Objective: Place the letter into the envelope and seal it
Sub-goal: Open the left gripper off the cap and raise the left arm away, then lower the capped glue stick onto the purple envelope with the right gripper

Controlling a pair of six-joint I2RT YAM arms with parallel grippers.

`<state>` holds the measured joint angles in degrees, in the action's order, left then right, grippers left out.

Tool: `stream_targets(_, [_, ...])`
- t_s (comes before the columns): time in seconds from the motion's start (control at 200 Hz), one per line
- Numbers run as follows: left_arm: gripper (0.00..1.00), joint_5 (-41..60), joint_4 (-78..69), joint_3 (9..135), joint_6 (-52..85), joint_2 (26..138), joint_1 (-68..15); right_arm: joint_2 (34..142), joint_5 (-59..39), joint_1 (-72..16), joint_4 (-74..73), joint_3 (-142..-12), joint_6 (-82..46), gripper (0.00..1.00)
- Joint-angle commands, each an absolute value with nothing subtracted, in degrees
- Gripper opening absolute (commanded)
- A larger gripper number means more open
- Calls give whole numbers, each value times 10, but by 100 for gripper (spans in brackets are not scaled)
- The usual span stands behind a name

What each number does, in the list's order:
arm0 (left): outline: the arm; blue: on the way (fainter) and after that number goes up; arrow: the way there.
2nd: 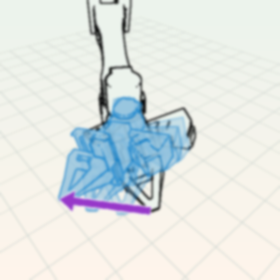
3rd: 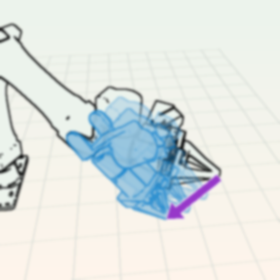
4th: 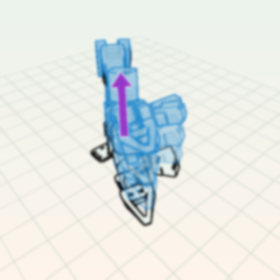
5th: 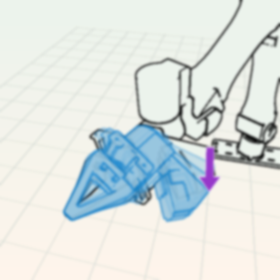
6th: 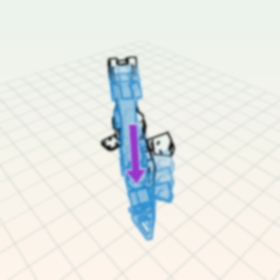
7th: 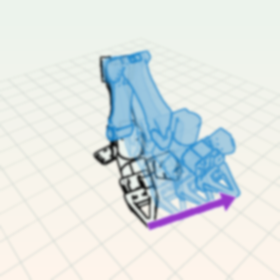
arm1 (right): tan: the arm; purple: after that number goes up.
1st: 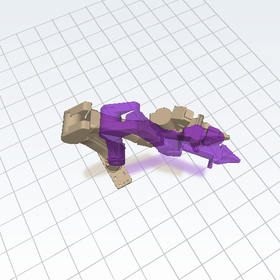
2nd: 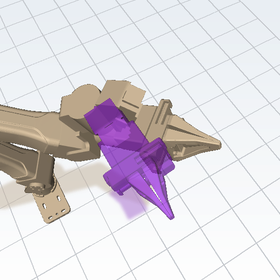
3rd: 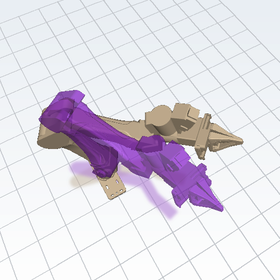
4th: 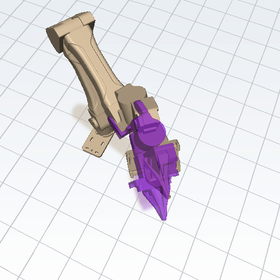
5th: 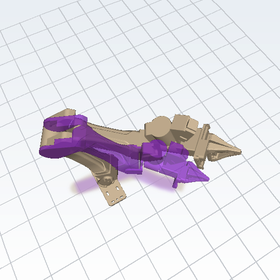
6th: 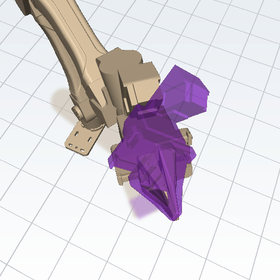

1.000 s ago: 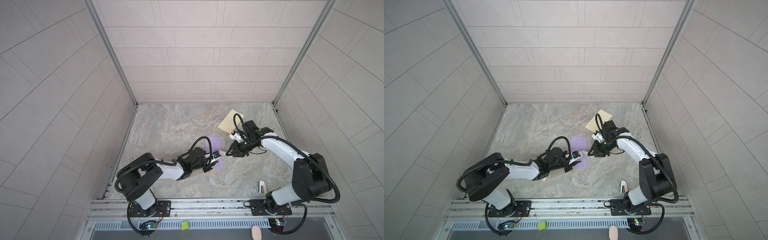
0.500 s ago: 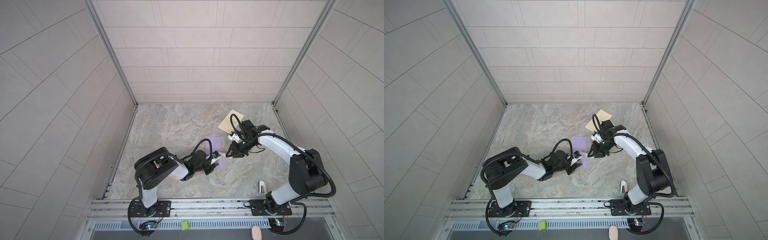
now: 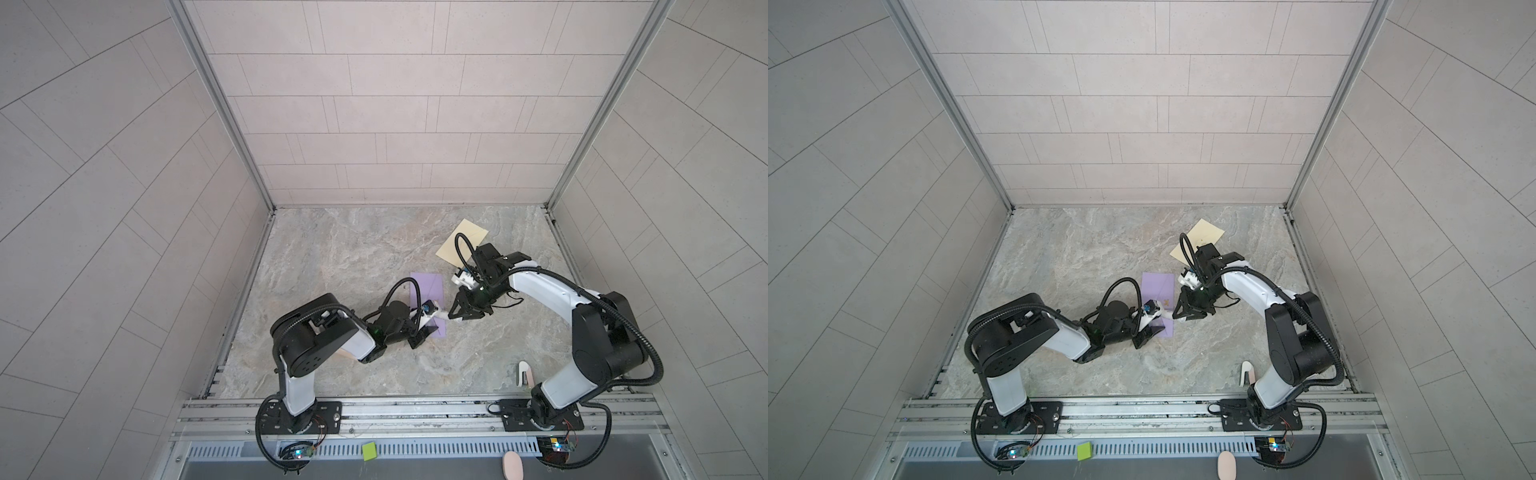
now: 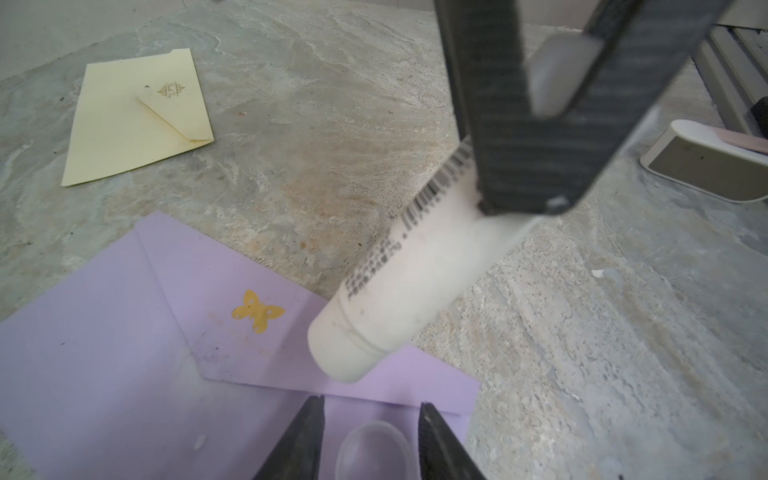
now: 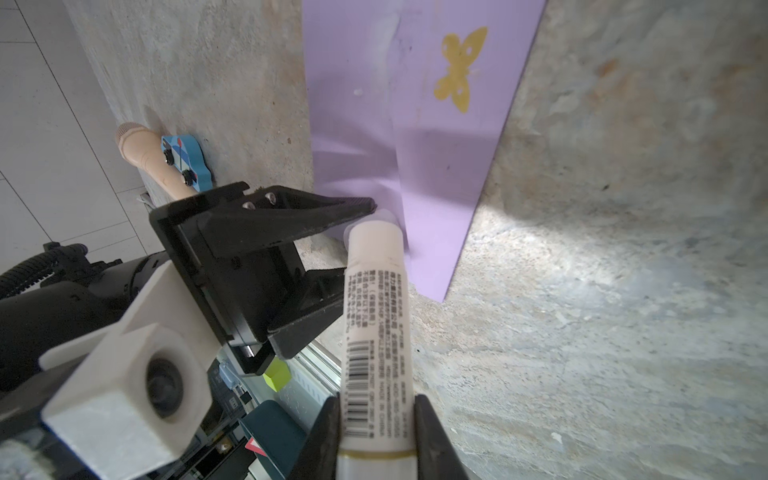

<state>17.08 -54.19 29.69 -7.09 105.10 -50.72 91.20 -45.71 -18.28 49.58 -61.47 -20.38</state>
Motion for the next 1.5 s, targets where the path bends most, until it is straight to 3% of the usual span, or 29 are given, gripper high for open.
stream_targets(0.0, [52, 188, -569, 283, -50, 1012, -498, 893, -445, -185, 502, -626, -210, 0])
stream_targets(0.075, [66, 195, -560, 275, -46, 982, -498, 889, -441, -185, 512, -631, -209, 0])
stream_targets(0.09, [73, 197, -558, 274, -45, 975, -498, 889, -440, -185, 513, -631, -208, 0])
stream_targets(0.115, [96, 199, -554, 271, -41, 964, -498, 889, -437, -185, 518, -631, -208, 0])
stream_targets(0.135, [100, 201, -550, 270, -39, 954, -498, 889, -435, -185, 521, -631, -208, 0])
stream_targets(0.355, [100, 145, -459, 282, 50, 818, -476, 887, -409, -213, 544, -645, -206, 0])
stream_targets(0.45, [100, 66, -286, 348, 147, 771, -430, 893, -388, -235, 560, -666, -207, 0])
stream_targets(0.585, [100, -90, -42, 465, 207, 783, -378, 913, -369, -267, 576, -693, -214, 0])
stream_targets(0.786, [100, -208, 88, 526, 316, 803, -320, 955, -341, -302, 613, -730, -218, 0])
stream_targets(1.491, [100, -184, 106, 521, 334, 799, -293, 1057, -270, -339, 731, -851, -187, 0])
